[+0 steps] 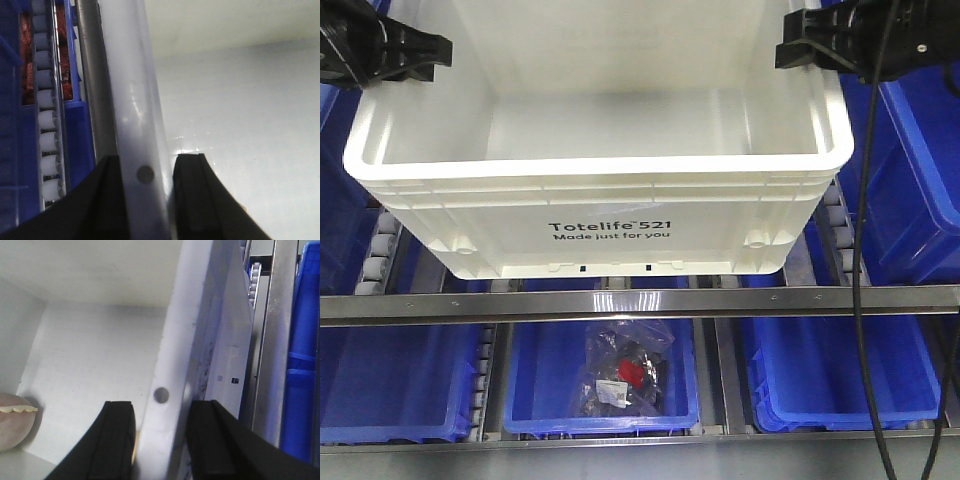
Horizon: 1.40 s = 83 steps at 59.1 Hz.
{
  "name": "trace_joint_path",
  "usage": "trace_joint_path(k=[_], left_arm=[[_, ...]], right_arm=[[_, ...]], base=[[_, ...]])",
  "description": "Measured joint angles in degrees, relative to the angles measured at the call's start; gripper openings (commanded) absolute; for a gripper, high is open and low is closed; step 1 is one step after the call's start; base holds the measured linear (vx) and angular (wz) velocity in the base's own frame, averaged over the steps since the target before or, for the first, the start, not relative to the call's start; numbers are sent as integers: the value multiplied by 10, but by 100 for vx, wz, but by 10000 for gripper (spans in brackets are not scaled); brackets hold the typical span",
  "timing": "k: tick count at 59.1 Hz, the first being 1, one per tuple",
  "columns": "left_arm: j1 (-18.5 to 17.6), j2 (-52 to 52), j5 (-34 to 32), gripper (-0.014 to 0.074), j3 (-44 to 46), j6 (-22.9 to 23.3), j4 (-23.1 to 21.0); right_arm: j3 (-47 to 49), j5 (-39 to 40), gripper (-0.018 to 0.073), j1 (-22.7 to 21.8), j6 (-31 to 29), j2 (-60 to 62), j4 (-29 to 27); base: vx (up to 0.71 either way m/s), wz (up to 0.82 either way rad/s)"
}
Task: Place moving items into box and shelve
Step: 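Push the tote with both grippers onto the shelf's roller track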
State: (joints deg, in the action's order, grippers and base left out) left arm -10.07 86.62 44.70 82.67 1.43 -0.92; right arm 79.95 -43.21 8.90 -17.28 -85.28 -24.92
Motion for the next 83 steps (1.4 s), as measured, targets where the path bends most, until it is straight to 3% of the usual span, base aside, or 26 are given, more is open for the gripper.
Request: trace_joint_path(k=[27,58,71,83], left_arm=[[-1,54,-100,-13,0,0,33],[0,116,-113,11,1,2,36],[0,118,-121,164,1,2,36],[0,119,-121,377,1,-1,39]], right_arm=[[0,71,-11,0,-69,-65,-14],[1,133,-1,0,-92,-125,-28],[1,138,100,0,-110,-127,-37],[1,138,344,0,-118,-127,-36]], base=[[0,0],[0,0],[0,0],[0,0]])
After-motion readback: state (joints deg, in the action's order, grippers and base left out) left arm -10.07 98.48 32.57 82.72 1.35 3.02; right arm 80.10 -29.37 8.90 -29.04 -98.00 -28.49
